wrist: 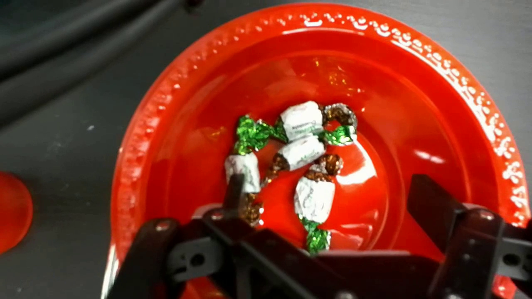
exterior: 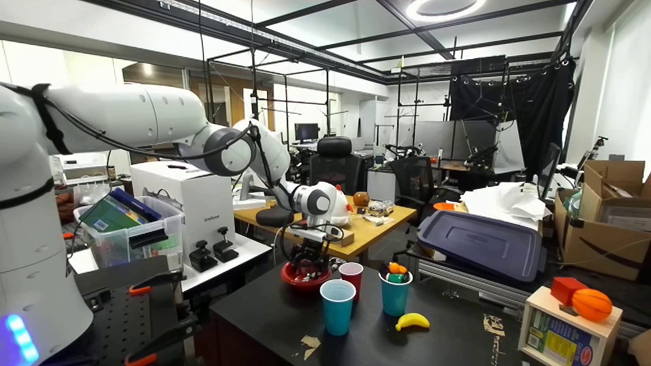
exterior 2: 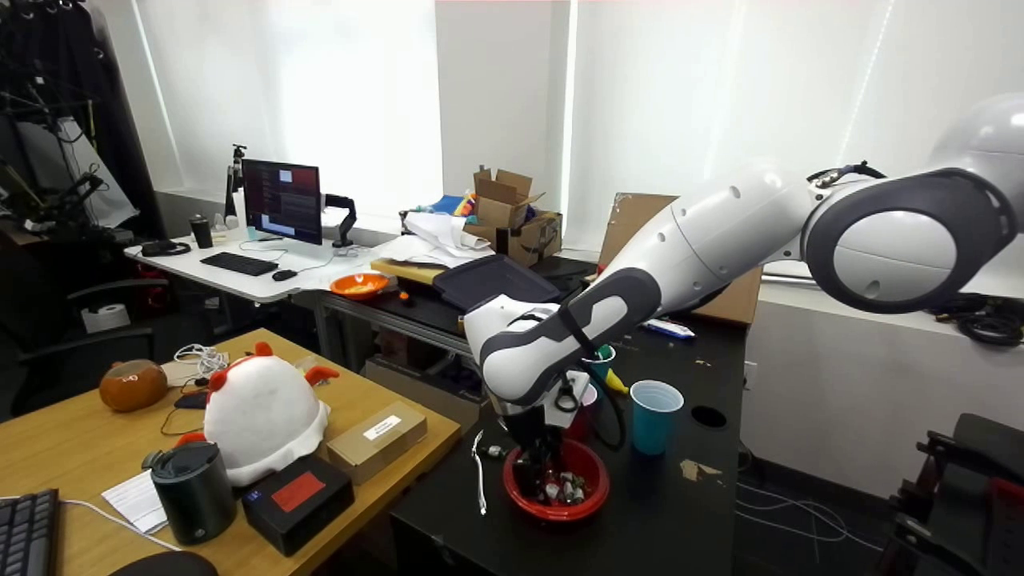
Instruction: Put the sweets into the blue cup.
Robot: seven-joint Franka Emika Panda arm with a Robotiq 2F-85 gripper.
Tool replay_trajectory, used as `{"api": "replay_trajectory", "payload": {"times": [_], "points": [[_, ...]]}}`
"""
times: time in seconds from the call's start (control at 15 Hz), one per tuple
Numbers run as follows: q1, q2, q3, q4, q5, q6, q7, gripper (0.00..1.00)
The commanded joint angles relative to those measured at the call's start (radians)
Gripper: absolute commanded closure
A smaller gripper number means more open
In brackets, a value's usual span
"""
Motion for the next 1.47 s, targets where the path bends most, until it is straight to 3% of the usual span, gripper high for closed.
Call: {"api": "replay_trajectory", "payload": {"times": [0.0, 0.07, 0.13, 0.2, 0.8, 0.87, 1.4], "points": [[-0.012, 0.0, 0.005, -0.021, 0.005, 0.013, -0.02, 0.0], [-0.013, 0.0, 0.006, -0.021, 0.006, 0.015, -0.021, 0.0], [-0.017, 0.0, 0.01, -0.018, 0.009, 0.012, -0.028, 0.17], [-0.016, 0.0, 0.011, -0.018, 0.008, 0.013, -0.035, 0.26], [-0.031, 0.0, 0.031, 0.03, 0.017, -0.019, -0.106, 0.95], [-0.035, 0.0, 0.036, 0.041, 0.02, -0.02, -0.113, 1.0], [-0.053, -0.002, 0.084, 0.132, 0.064, -0.038, -0.193, 1.0]]}}
